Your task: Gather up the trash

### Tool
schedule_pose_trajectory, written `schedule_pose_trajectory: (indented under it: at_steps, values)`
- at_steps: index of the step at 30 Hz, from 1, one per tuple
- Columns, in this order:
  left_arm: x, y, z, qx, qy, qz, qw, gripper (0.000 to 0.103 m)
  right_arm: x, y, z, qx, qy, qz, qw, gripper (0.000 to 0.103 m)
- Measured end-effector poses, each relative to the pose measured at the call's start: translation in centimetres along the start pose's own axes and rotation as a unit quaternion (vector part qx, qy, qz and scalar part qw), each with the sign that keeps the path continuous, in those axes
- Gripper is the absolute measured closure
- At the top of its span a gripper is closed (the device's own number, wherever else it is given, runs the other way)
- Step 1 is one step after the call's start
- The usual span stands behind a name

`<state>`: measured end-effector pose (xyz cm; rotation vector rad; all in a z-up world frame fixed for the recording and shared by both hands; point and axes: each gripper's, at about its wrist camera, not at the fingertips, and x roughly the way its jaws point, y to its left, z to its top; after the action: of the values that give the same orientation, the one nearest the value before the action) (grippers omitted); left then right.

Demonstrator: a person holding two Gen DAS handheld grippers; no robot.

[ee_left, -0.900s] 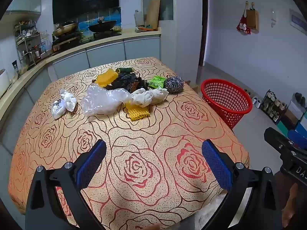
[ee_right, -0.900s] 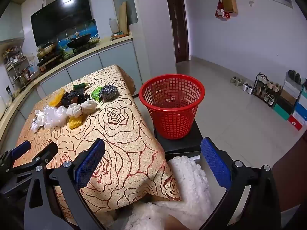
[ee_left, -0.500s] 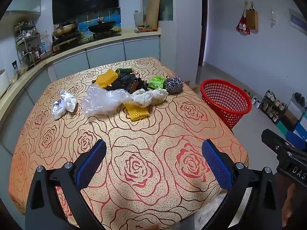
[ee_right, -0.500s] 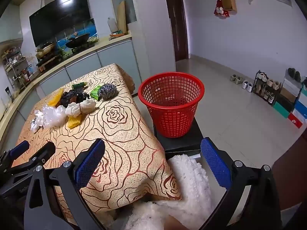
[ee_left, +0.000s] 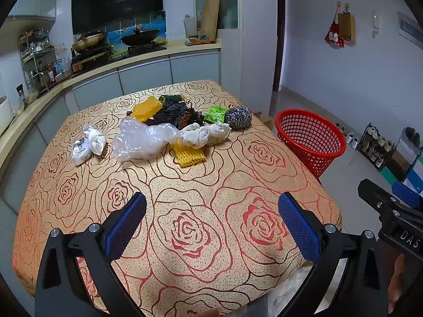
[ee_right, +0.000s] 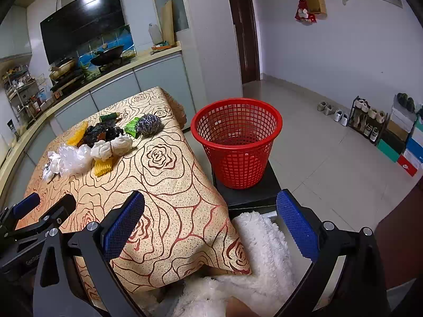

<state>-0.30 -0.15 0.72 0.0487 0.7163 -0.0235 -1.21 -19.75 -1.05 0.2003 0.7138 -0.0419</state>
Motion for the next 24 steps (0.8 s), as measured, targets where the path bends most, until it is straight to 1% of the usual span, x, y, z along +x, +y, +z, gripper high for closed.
schedule_pose_trajectory:
  at_steps: [15,19,24]
  values:
    - [0.2,0.3,0.0,-0.003,-0.003,0.005,1.0,0.007,-0.1,-0.2,-0.1,0.003,-0.005,-0.002,1.0,0.005]
    - [0.2,0.5,0.1,-0.003,-0.007,0.006,1.0,0.007,-0.3,-0.7,0.4,0.006,-0.019,-0.006,1.0,0.005]
    - [0.1,0.7,0.6,0.0,-0.02,0.011,0.9997,0.007,-1.2,-0.9,1.7,0.007,-0.047,-0.008,0.999,0.005]
